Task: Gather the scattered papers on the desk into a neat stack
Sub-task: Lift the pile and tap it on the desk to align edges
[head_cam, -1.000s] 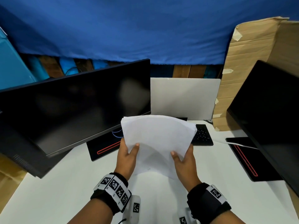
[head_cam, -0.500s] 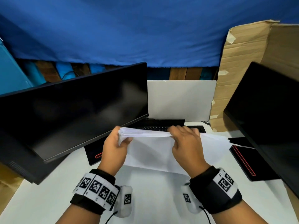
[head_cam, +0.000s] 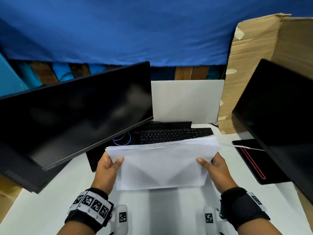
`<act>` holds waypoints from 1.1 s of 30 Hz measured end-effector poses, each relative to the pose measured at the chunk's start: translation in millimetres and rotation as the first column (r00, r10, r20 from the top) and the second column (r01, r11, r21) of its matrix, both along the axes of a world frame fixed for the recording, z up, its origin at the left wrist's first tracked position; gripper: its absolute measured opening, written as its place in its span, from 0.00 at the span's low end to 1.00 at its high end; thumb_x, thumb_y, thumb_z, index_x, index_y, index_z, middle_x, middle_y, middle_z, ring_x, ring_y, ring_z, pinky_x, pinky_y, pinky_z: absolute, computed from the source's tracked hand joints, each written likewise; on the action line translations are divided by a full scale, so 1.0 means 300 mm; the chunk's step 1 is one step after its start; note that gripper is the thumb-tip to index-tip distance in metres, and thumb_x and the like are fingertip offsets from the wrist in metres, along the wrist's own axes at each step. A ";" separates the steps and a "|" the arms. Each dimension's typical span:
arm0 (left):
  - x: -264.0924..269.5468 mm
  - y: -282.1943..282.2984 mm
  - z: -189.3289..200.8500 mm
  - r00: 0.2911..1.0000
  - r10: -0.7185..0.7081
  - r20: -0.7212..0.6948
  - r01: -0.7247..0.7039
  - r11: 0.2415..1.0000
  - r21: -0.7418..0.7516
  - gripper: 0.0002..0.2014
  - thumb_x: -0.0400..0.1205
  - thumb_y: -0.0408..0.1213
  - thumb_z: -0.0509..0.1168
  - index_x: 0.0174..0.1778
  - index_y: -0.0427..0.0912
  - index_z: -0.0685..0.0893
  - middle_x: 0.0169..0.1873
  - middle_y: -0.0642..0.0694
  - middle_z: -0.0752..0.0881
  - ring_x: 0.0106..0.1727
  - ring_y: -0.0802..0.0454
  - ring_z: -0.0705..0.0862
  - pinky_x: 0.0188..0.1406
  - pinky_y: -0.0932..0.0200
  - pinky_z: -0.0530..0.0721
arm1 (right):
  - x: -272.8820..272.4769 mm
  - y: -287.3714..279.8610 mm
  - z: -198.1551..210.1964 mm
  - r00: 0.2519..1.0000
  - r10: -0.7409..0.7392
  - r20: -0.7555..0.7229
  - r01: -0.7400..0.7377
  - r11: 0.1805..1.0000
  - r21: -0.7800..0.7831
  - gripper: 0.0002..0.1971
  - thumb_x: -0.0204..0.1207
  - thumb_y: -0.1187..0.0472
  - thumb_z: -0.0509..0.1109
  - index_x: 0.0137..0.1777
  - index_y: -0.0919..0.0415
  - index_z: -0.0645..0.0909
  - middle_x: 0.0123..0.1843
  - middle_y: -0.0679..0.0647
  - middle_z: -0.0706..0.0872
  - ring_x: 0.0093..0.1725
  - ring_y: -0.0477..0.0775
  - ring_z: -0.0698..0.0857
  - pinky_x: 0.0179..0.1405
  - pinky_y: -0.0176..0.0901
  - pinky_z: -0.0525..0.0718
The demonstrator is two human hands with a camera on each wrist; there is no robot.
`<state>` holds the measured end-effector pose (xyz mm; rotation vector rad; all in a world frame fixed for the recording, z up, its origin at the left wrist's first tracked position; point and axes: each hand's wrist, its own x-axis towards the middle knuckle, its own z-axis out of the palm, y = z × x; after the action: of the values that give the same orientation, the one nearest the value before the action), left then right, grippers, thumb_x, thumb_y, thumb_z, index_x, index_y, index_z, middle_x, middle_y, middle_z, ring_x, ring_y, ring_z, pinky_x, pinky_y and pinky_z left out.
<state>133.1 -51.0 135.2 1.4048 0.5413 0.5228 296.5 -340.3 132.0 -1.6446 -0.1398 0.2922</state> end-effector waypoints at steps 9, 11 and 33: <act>0.025 -0.070 -0.050 0.997 0.063 -0.046 -0.058 0.994 0.091 0.19 0.80 0.24 0.62 0.61 0.50 0.71 0.54 0.52 0.84 0.55 0.57 0.85 0.48 0.69 0.86 | -0.087 0.085 -0.073 0.990 -0.110 0.088 0.102 0.990 0.095 0.18 0.80 0.71 0.63 0.62 0.49 0.75 0.57 0.46 0.85 0.51 0.35 0.87 0.55 0.30 0.84; 0.014 -0.061 -0.073 0.993 0.076 -0.087 -0.068 0.994 0.087 0.23 0.77 0.25 0.67 0.64 0.48 0.70 0.54 0.51 0.84 0.57 0.53 0.85 0.56 0.58 0.85 | -0.092 0.072 -0.102 0.983 -0.113 0.148 0.110 0.994 0.026 0.24 0.78 0.71 0.66 0.58 0.37 0.71 0.57 0.41 0.83 0.59 0.45 0.84 0.56 0.28 0.83; -0.006 -0.054 -0.134 0.986 0.118 -0.120 -0.125 0.991 -0.053 0.23 0.76 0.19 0.65 0.63 0.43 0.75 0.49 0.47 0.86 0.51 0.53 0.84 0.54 0.55 0.80 | -0.119 0.034 -0.118 0.794 -0.074 0.603 0.247 0.946 -0.210 0.40 0.68 0.69 0.76 0.73 0.38 0.63 0.60 0.43 0.63 0.59 0.35 0.72 0.55 0.14 0.69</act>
<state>131.2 -67.2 95.1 1.3560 0.7352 0.5194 260.9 -330.2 96.6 -1.9748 -0.4421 -0.3666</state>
